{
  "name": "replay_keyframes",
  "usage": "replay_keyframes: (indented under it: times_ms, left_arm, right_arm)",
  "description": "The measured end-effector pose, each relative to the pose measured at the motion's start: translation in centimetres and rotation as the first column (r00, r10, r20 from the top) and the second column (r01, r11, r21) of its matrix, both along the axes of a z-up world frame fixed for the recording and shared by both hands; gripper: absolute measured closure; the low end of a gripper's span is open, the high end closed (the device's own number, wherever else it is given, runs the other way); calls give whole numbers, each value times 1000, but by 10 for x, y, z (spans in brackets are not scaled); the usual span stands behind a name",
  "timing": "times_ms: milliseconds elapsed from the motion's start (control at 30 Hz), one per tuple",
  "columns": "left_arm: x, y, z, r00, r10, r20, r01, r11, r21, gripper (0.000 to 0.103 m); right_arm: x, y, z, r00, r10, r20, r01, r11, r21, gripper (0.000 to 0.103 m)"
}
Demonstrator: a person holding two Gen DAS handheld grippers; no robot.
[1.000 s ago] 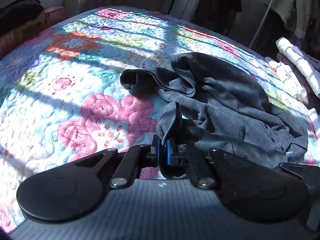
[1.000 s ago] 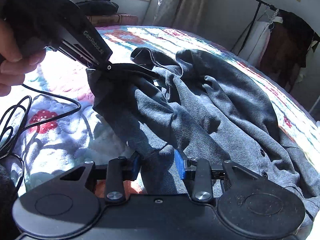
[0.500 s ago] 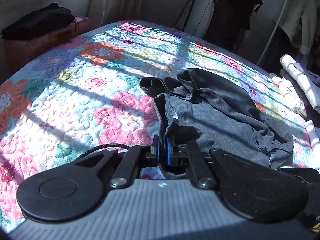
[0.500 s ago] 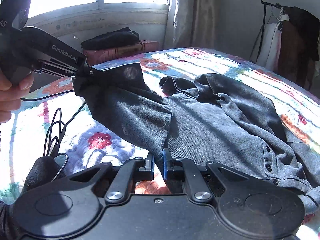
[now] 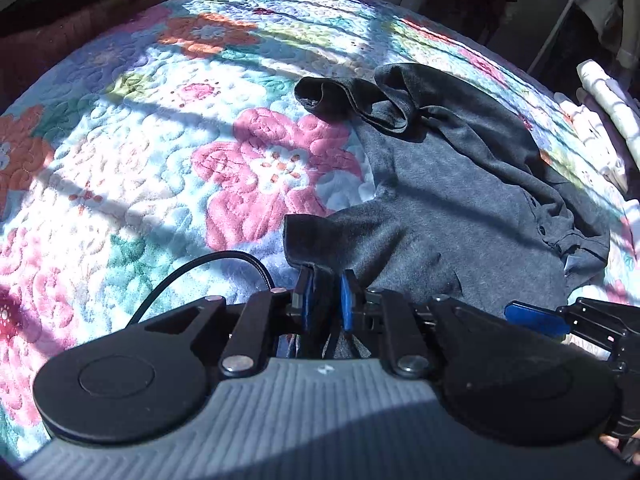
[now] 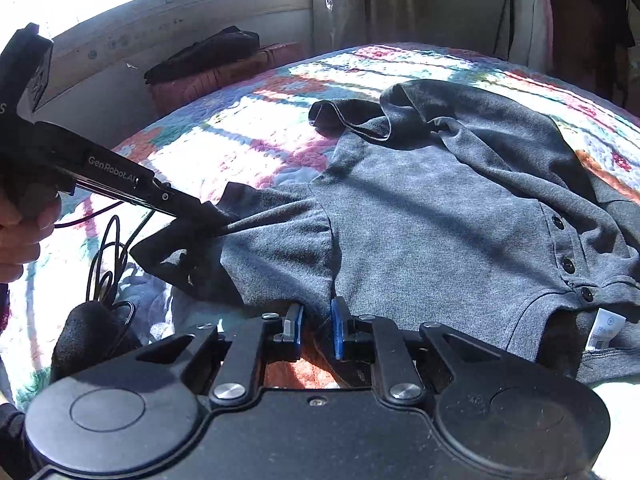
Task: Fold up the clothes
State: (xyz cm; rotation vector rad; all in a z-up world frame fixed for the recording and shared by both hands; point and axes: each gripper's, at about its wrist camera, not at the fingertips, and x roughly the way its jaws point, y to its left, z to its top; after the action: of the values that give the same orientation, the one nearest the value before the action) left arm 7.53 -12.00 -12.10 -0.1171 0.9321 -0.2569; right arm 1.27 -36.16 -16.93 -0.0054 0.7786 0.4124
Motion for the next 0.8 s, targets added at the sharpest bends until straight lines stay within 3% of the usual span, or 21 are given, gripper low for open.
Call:
replay_keyframes:
  times_ms: [33, 67, 267, 367, 467, 633, 800]
  left_arm:
    - [-2, 0, 7, 1000, -4, 27, 4, 1000, 21, 83]
    - [-3, -1, 14, 998, -9, 54, 7, 999, 43, 80]
    - [0, 5, 46, 992, -45, 122, 49, 998, -34, 65]
    - [2, 11, 75, 993, -56, 108, 61, 997, -44, 64]
    - [-9, 25, 111, 972, -86, 218, 108, 990, -92, 46]
    - [-15, 32, 136, 961, -102, 259, 130, 987, -94, 42]
    - [-1, 26, 121, 973, -115, 201, 133, 988, -76, 42]
  right_arm:
    - [-1, 0, 7, 1000, -10, 18, 10, 1000, -3, 41]
    - [-3, -1, 17, 998, -28, 57, 28, 1000, -9, 33]
    - [-6, -4, 71, 979, -74, 192, 77, 997, -6, 33]
    - [0, 11, 96, 974, -68, 217, 94, 990, -108, 33]
    - [1, 32, 132, 964, -28, 263, 80, 979, -190, 33]
    - [2, 20, 182, 973, -23, 231, 7, 997, 73, 33]
    - [3, 1, 195, 982, -64, 180, 45, 993, 109, 32]
